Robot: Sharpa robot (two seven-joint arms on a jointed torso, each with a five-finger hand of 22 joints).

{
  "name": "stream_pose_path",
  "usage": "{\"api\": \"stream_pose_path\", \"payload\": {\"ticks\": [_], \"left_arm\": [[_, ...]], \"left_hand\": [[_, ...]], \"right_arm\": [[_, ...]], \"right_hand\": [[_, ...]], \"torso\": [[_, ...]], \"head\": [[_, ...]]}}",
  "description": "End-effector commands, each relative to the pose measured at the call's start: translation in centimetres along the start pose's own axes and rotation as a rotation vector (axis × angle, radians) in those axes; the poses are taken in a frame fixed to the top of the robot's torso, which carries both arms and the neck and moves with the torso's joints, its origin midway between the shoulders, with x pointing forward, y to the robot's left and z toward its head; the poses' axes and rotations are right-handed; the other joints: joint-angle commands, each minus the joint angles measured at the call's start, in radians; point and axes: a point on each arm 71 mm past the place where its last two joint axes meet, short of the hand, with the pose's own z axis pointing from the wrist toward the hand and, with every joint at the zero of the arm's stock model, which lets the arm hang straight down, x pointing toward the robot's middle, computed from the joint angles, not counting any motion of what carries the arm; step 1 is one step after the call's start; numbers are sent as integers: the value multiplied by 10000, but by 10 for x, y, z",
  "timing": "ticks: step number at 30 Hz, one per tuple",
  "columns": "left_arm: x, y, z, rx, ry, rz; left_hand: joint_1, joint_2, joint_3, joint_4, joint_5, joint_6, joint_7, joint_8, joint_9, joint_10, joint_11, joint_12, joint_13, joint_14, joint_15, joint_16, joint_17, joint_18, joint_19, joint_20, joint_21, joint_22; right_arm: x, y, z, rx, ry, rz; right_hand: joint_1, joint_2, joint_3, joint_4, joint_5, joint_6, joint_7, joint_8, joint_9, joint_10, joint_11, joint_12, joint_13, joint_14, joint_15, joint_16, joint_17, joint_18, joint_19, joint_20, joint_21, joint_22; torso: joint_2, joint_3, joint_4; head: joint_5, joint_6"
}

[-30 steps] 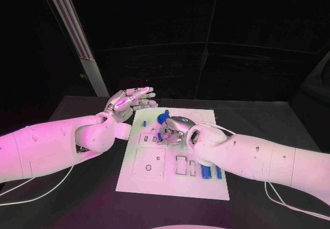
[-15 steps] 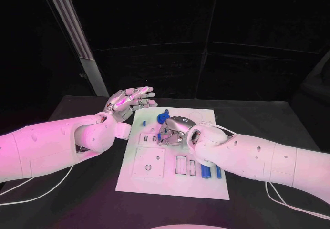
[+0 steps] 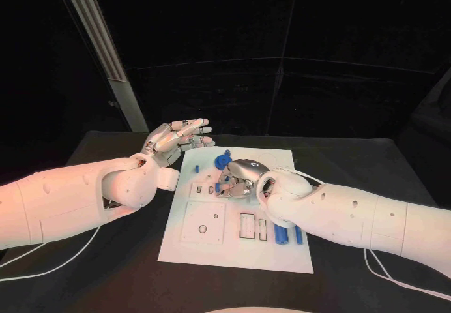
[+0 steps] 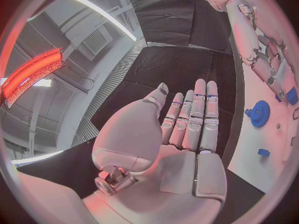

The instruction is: Assemble the parts on the task board

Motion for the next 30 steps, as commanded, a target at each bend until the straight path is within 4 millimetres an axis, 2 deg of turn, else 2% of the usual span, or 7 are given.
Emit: {"api": "stream_pose_path", "payload": {"ticks": [1, 10, 15, 18, 22, 26, 30], "left_arm": [[0, -1, 1, 73, 80, -54], [-6, -3, 2, 122, 134, 368], [-11, -2, 3, -222, 520, 1020], [-14, 1, 3, -842, 1081, 1761], [-18, 6, 5, -2075, 1843, 3142], [-21, 13, 8, -3619, 2315, 4587], [-24, 17, 14, -5285, 2685, 6276]], "left_hand": [[-15, 83, -5, -51, 34, 9, 287, -53, -4, 70, -3, -53, 7, 47, -10, -62, 9, 129, 53, 22, -43, -16], [-97, 71, 151, -144, 32, 391, 75, 89, 25, 523, -174, 66, 42, 172, -112, -97, 88, 149, 110, -41, -21, -33], [-309, -118, 229, -162, 34, 851, -146, 172, 22, 1495, -474, 312, 138, 1119, -450, 297, 438, 161, 736, -342, 347, 105], [-541, -373, 112, -100, 31, 1128, -354, 194, 25, 2079, -743, 398, 210, 2337, -824, 1007, 990, 140, 1587, -715, 911, 354], [-794, -484, -42, 67, -20, 1085, -499, 41, 6, 2658, -989, 526, 373, 3749, -1167, 2308, 1983, 143, 2721, -1107, 1826, 800], [-923, -652, -295, 250, 7, 1104, -706, 103, 59, 3168, -1180, 1187, 897, 4399, -1429, 6931, 6478, 102, 3395, -1394, 2953, 1450], [-1186, -536, -509, 686, -10, 1212, -903, 479, 138, 3442, -1396, 2497, 1893, 4706, -1645, 10840, 10563, 58, 3812, -1589, 4219, 2390]], "right_arm": [[-8, -2, -1, 5, -902, 81], [-19, -1, -18, -983, -1765, 1291], [-31, -8, -36, -1506, -961, 2344], [-45, -18, -51, -1403, -404, 3305], [-64, -34, -71, -1074, -155, 4910], [-82, -51, -86, -792, -219, 6384], [-93, -66, -98, -571, -392, 7414]], "right_hand": [[102, -26, -91, 2, 58, -149, 23, -26, -26, -73, 3, 10, -13, 1058, 87, 25, 2632, -5, 703, 71, -54, 1962], [32, -83, -392, 154, 197, -447, 121, -202, -55, -97, 93, 15, -37, 1058, 161, 25, 2632, 5, 682, 133, -75, 1918], [211, 24, -407, 114, 263, -500, 143, -240, -48, -297, 109, -128, -241, 994, 176, -107, 2415, 85, 494, 153, -236, 1548], [585, 190, -438, -4, 498, -465, 114, -239, -22, -1190, 59, -1026, -1404, 623, 109, -908, 1267, 372, -218, 116, -917, 163], [963, 337, -510, -87, 547, -434, -8, -266, -14, -2387, -36, -3174, -3861, -345, -61, -3502, -1620, 1004, -1883, -25, -3118, -3387], [1289, 481, -446, -107, 590, -352, -2, -304, -11, -2615, -92, -5653, -5897, -1471, -42, -7903, -5472, 1710, -3556, -113, -6791, -7972], [1478, 489, -240, -48, 611, -144, 82, -356, -15, -2044, -11, -8095, -7574, -2080, 3, -10052, -6612, 1684, -3825, -23, -8368, -9011]], "torso": [[-1, 2, 6], [-32, 6, 5], [-73, -10, 16], [-116, -18, 4], [-183, -25, -33], [-305, -8, -99], [-390, -7, -89]], "head": [[4, 19], [50, 91], [89, 128], [48, 146], [51, 209], [92, 210], [81, 191]]}}
